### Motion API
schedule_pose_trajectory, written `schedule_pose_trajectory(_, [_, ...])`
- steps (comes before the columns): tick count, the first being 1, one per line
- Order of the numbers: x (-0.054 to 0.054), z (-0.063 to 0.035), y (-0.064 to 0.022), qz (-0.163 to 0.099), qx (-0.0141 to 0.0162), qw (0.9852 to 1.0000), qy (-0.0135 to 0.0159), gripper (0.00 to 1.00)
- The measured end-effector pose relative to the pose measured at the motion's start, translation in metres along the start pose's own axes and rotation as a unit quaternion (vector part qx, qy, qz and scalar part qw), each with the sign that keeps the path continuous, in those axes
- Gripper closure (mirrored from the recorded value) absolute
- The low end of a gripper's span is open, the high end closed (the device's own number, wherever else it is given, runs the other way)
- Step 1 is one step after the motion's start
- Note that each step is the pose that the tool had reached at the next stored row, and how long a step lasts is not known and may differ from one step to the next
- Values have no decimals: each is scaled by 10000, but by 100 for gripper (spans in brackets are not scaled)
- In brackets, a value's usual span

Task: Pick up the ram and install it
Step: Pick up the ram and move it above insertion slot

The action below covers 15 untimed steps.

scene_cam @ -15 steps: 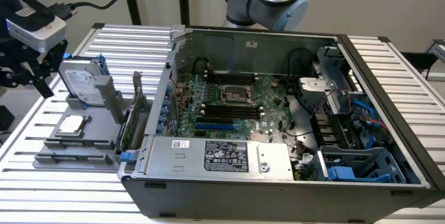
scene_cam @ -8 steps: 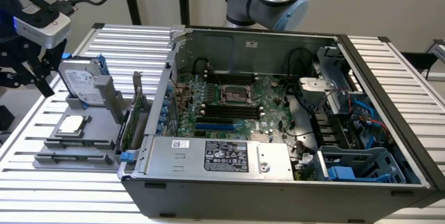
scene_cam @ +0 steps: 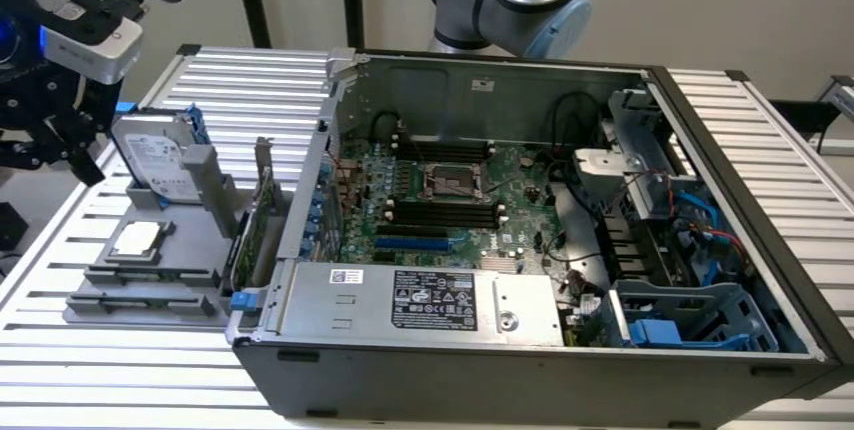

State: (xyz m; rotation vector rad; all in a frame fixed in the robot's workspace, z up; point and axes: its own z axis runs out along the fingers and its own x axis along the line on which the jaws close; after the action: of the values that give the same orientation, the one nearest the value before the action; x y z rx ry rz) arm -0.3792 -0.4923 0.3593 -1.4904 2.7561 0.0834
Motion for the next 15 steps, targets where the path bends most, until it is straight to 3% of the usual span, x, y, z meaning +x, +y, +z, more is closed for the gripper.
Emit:
schedule_pose_trajectory(4, [0, 2, 0, -360, -14, 9993, 17, 89])
schedule_pose_trajectory(8, [0, 7, -1, -713, -34, 9974, 39, 89])
schedule_pose_trajectory(15, [0, 21, -1, -1309, -81, 9913, 80, 89])
